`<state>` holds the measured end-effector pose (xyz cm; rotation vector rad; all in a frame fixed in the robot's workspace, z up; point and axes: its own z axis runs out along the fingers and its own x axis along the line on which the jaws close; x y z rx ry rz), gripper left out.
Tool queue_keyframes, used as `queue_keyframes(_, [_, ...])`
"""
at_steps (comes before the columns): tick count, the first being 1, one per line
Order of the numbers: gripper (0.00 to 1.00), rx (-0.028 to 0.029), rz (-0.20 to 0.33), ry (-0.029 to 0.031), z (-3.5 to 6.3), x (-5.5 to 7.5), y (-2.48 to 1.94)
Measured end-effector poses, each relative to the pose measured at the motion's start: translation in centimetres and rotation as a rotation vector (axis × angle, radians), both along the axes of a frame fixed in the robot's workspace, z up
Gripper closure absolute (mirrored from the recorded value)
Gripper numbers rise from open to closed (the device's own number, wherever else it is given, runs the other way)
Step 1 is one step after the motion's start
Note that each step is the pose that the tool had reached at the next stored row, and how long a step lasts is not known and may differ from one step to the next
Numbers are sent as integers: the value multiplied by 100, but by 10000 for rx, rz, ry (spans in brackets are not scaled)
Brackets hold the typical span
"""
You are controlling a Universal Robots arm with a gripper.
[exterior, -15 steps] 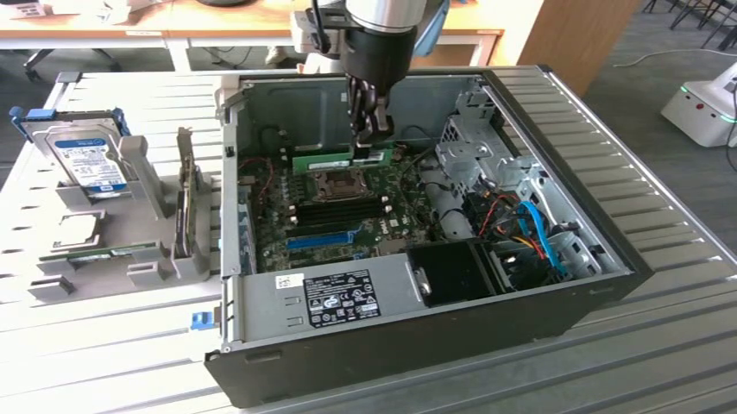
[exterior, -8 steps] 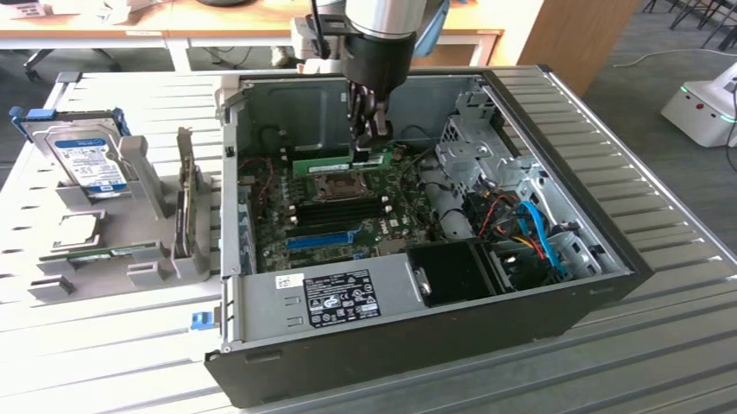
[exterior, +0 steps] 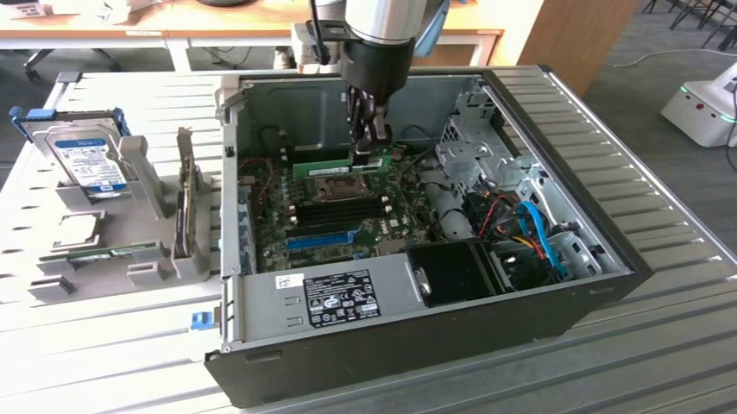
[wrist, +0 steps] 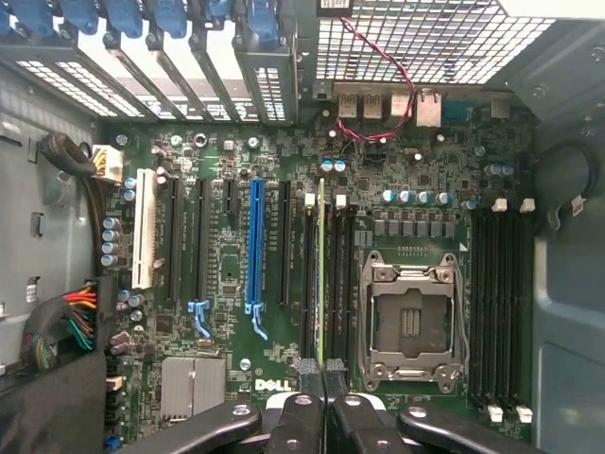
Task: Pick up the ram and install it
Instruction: 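Insert the ram into the slot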
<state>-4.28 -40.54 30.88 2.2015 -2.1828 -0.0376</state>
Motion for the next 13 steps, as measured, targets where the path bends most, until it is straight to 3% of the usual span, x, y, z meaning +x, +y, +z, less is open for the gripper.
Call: queue_keyframes(13, [88, -1, -1, -1, -63, 0, 0])
